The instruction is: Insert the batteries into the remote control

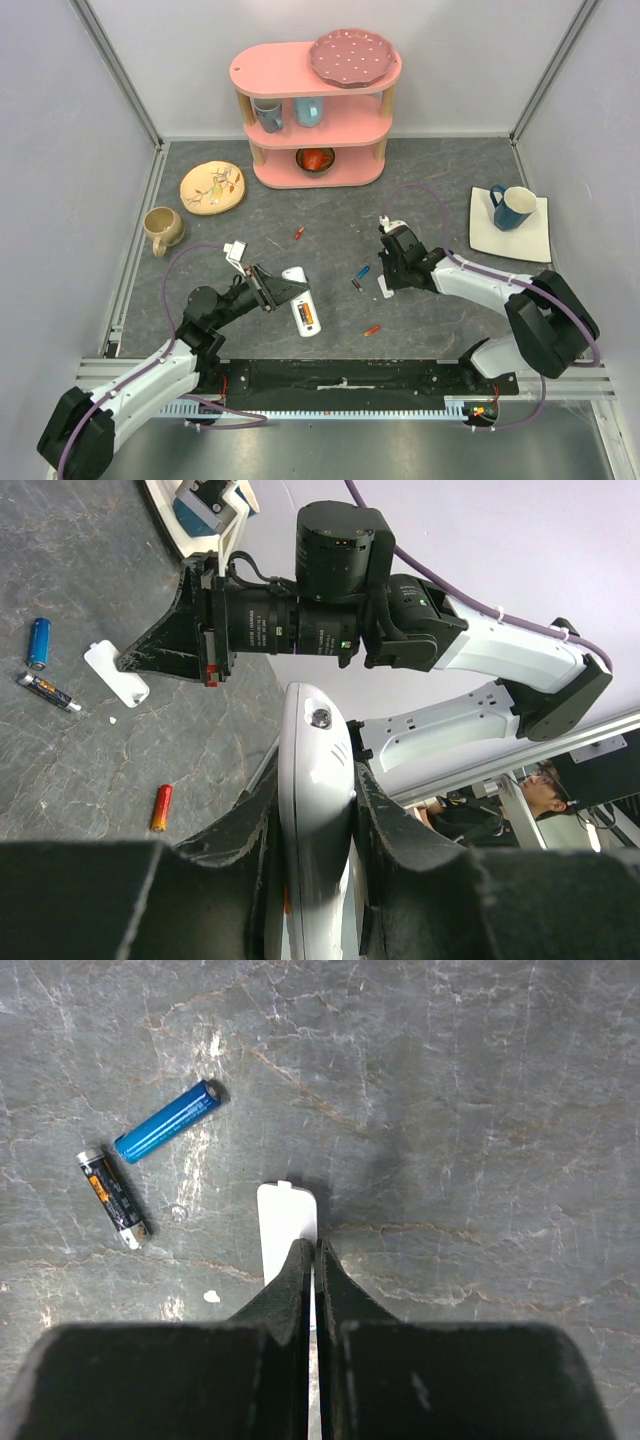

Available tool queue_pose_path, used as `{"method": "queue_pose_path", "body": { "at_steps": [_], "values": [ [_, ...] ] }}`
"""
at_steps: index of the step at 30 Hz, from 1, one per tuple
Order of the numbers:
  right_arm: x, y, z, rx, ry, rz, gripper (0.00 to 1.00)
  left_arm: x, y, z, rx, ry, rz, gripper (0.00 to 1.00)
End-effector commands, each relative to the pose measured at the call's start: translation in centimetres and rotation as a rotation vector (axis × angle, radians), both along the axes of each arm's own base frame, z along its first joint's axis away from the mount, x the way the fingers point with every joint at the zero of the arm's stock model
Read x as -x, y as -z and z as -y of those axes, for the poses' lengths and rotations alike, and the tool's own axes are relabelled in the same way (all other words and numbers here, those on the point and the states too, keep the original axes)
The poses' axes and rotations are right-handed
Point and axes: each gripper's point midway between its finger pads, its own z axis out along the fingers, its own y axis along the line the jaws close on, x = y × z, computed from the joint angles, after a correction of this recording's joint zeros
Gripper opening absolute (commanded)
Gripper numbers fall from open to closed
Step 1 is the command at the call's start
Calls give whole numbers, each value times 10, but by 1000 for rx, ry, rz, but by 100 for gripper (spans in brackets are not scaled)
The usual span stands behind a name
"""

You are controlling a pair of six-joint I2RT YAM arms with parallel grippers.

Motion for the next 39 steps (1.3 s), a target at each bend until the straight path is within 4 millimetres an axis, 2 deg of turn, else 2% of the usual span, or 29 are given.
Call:
{"method": "queue_pose_path", "body": {
  "at_steps": [1, 3, 4, 6, 7, 8, 9, 10, 12, 15, 24, 35, 39],
  "values": [
    [7, -15, 21, 81, 59, -10, 0, 11, 21, -4, -11, 21, 4, 2],
    [2, -26, 30, 120, 91, 22, 0, 11, 20, -4, -10, 22, 5, 2],
    [-5, -40, 28, 115, 107, 53, 0, 11, 19, -4, -8, 19, 8, 2],
    [-7, -49, 45, 196, 151, 71, 0, 11, 19, -4, -7, 21, 9, 2],
    [-13, -58, 47, 219, 164, 90, 0, 11, 18, -4, -6, 21, 11, 2],
    [-16, -62, 55, 261, 194, 103, 0, 12, 18, -4, -6, 22, 12, 2],
    [-15, -67, 74, 359, 228, 112, 0, 12, 18, -4, -4, 24, 13, 2],
    [-20, -73, 78, 411, 248, 118, 0, 12, 17, -4, -2, 24, 16, 2],
    [-23, -81, 92, 519, 266, 124, 0, 13, 17, -5, 0, 24, 18, 2],
    [-27, -81, 99, 598, 271, 127, 0, 15, 18, -5, 0, 32, 20, 2],
    [-35, -43, 101, 742, 281, 61, 0, 20, 13, -7, 22, 41, 36, 2],
    [-40, -17, 79, 704, 244, 3, 0, 23, 15, -10, 32, 30, 35, 2],
    [-38, -3, 66, 672, 207, -49, 11, 24, 17, -11, 32, 32, 29, 2]
  ]
}}
